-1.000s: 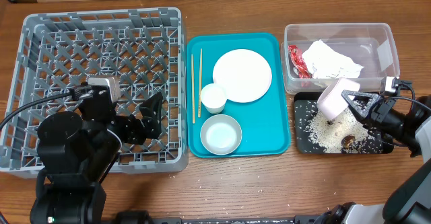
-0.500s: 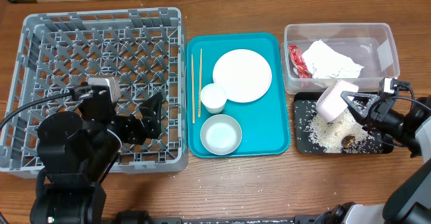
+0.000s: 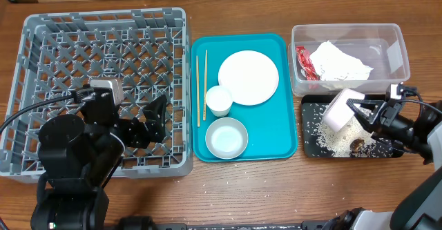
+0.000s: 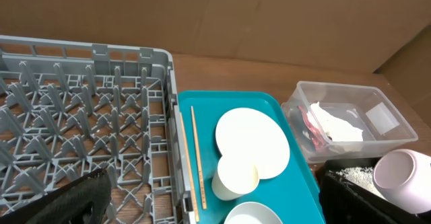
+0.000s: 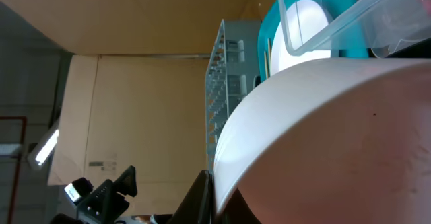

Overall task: Sort waste into correct bins and load items into the dishwasher
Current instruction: 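Tilt the bowl to pour rice onto the black tray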

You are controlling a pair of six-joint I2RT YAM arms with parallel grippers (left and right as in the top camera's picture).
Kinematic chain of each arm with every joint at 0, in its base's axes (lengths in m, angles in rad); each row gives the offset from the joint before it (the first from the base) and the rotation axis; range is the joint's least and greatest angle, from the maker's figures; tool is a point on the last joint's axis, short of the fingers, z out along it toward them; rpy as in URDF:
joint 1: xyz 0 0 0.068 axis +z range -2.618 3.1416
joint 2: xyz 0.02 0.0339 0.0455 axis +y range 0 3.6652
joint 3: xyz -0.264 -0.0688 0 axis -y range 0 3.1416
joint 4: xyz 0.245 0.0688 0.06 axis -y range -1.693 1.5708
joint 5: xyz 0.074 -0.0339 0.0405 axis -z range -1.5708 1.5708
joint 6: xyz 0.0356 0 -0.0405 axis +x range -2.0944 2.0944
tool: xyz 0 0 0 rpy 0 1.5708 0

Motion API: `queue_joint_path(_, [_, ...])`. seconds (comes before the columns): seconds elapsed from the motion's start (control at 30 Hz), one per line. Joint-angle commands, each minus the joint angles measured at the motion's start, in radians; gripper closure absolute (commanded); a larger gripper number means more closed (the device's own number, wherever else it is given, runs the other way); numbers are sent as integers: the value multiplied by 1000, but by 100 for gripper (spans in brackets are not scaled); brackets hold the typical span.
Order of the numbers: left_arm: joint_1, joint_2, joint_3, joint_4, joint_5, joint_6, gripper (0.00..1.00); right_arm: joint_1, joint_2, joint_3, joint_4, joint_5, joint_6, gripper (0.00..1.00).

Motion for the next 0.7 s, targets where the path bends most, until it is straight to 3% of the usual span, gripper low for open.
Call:
queue_joint_path(0.0, [10, -1, 21, 1, 14, -14, 0, -1, -75, 68, -11, 80, -9, 96])
queue_joint_path(0.23, [10, -1, 21, 1, 14, -14, 0, 59, -208, 185, -111, 217, 18, 96])
queue_joint_path(0.37, [10, -1, 21, 1, 14, -14, 0, 247, -275, 267, -99, 433, 166, 96])
queue_joint_path(0.5, [10, -1, 21, 1, 14, -14, 0, 522, -303, 291, 30, 659, 388, 96])
queue_joint_path(0.67, [10, -1, 21, 1, 14, -14, 0, 689, -296, 291, 131, 790, 530, 96])
